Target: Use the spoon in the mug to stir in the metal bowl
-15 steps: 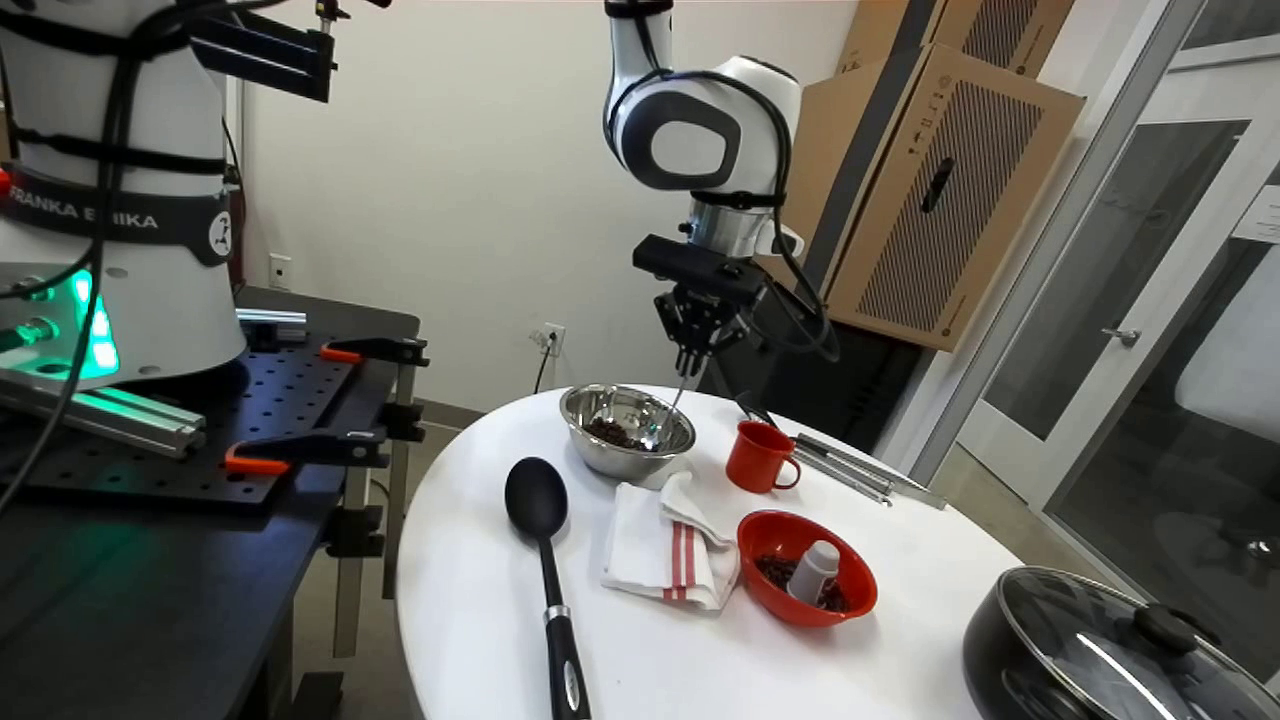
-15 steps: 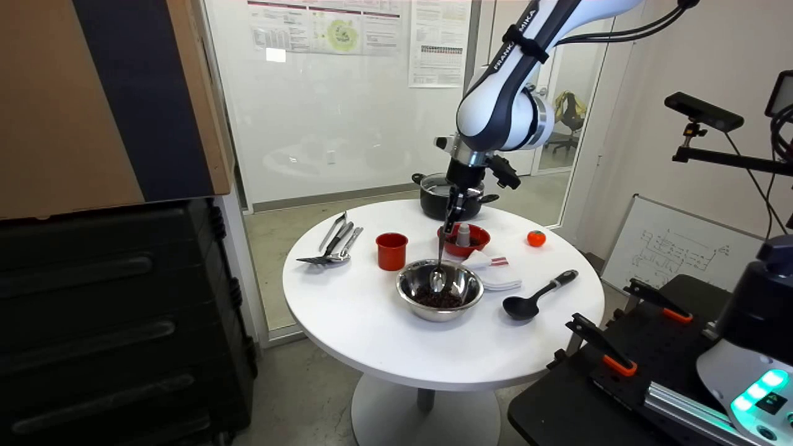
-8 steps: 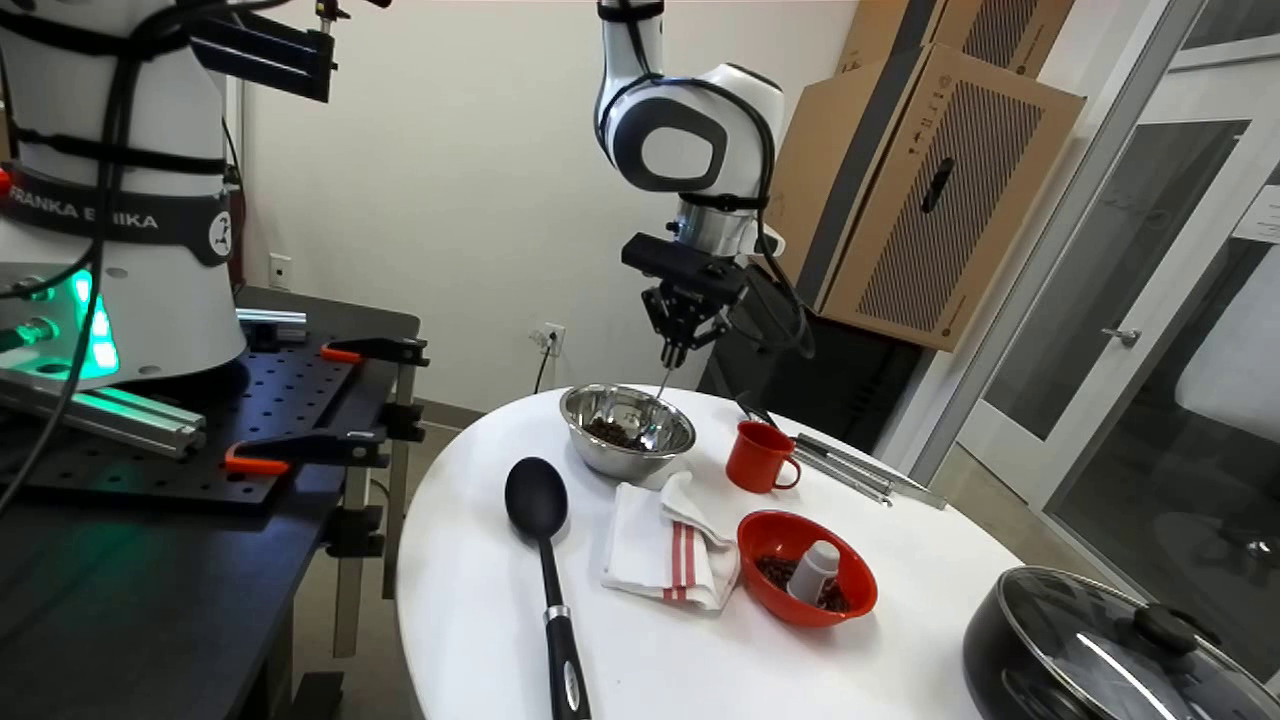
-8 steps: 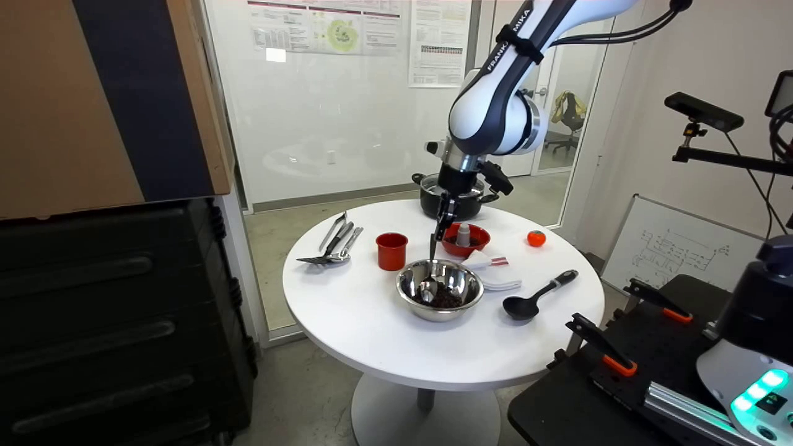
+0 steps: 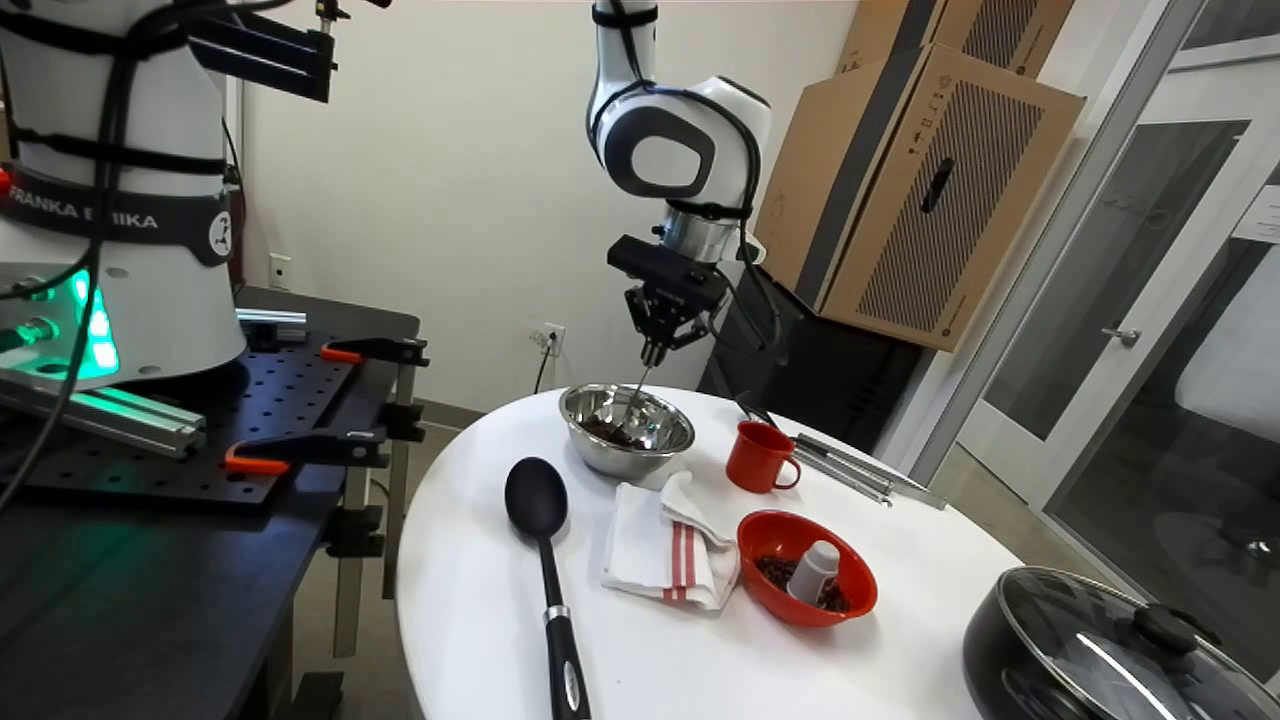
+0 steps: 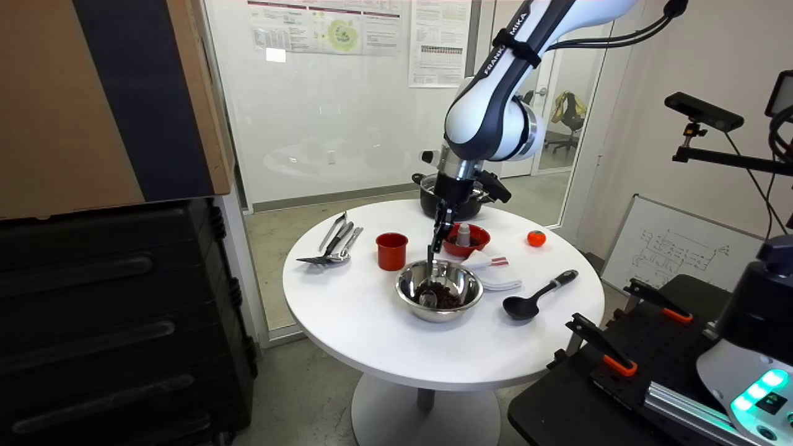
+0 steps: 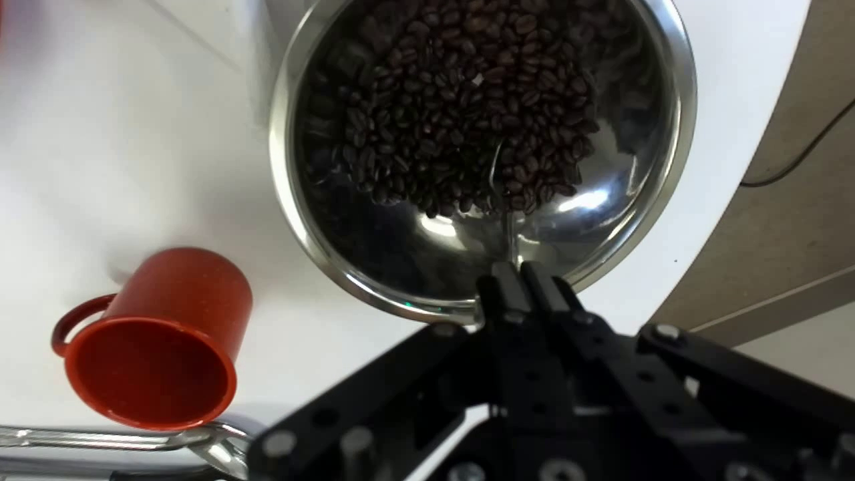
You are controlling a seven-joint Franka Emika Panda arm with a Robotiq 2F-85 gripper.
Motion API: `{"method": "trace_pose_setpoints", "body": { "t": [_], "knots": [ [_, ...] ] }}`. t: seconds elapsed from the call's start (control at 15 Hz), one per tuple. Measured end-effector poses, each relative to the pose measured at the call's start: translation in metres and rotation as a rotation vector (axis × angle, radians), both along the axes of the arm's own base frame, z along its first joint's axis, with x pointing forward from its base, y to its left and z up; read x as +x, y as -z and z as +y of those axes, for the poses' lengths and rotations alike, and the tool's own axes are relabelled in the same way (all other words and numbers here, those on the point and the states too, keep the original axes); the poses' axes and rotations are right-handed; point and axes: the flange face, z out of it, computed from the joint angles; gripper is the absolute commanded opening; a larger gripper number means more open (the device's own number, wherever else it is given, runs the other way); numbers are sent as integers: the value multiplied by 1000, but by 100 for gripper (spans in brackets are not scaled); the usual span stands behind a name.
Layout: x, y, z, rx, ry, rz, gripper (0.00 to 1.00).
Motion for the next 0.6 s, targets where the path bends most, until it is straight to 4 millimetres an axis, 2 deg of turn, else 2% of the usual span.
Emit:
{"method": "trace_pose_setpoints", "body": {
  "t": [0.27,0.6],
  "knots": [
    [-2,0,-2,3,3,23,1],
    [2,-6,-23,-12,34,13,1]
  ]
}}
